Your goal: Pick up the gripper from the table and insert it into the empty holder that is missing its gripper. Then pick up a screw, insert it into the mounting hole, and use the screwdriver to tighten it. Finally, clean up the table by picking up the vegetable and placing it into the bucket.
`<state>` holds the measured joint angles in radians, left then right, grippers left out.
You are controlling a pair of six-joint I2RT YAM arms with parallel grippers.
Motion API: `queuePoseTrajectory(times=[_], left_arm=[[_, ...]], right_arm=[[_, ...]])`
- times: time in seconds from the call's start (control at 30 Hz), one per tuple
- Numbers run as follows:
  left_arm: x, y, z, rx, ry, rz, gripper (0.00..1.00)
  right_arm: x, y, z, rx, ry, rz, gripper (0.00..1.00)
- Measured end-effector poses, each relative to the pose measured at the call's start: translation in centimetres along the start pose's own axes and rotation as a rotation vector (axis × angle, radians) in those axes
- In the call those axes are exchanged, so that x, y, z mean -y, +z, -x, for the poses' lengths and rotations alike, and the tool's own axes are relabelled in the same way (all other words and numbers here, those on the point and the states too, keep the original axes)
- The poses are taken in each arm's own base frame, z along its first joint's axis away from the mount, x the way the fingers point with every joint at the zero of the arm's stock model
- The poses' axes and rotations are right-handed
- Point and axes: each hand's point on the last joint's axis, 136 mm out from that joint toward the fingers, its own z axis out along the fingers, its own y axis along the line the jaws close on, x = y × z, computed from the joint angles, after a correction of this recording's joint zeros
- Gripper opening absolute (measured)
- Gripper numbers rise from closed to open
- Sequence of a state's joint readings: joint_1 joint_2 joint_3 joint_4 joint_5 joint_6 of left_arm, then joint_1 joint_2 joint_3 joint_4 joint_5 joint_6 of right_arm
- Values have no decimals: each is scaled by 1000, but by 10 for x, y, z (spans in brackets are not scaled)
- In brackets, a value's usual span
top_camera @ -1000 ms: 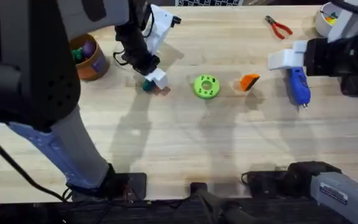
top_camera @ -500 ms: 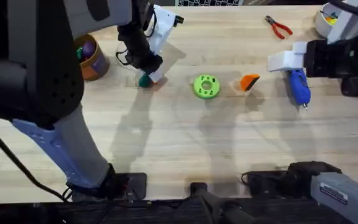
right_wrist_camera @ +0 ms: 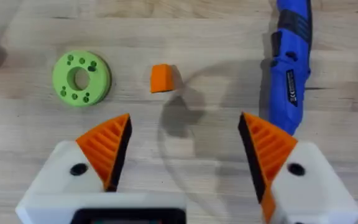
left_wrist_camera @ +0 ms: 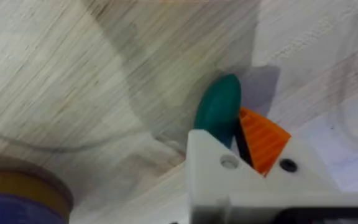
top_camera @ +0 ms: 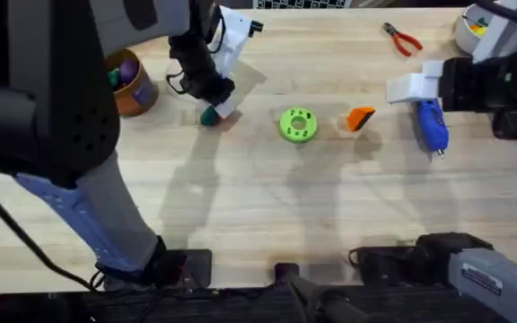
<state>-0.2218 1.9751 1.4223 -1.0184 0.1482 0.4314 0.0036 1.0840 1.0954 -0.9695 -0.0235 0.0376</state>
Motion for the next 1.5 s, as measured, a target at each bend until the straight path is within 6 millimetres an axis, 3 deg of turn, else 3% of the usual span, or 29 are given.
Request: queuePoseTrajectory(times=[0.1, 0.33, 0.47, 0.73, 1.0, 1.03, 1.13, 1.23, 1.5], left_arm=[[1, -13, 1, 26, -18, 15, 19], [14, -82, -2, 161, -32, 72, 19], [22, -106, -11, 192, -38, 86, 19], [25, -130, -28, 238, -91, 143, 19], [36, -129, -72, 301, -189, 201, 19], [36, -130, -76, 312, -194, 207, 64], [38, -134, -81, 335, -212, 219, 539], [37, -137, -80, 351, -227, 225, 947], [32, -140, -71, 393, -256, 240, 988]], right_arm=[[0, 0, 0, 0, 0, 0, 994], [0, 0, -2, -6, 0, 0, 994], [0, 0, -2, -7, 0, 0, 994], [0, 0, -2, -7, 0, 0, 993], [0, 0, -2, -7, 0, 0, 993], [0, 0, -2, -7, 0, 0, 993], [0, 0, -2, -7, 0, 0, 994], [0, 0, -2, -7, 0, 0, 994], [0, 0, -2, -7, 0, 0, 993]])
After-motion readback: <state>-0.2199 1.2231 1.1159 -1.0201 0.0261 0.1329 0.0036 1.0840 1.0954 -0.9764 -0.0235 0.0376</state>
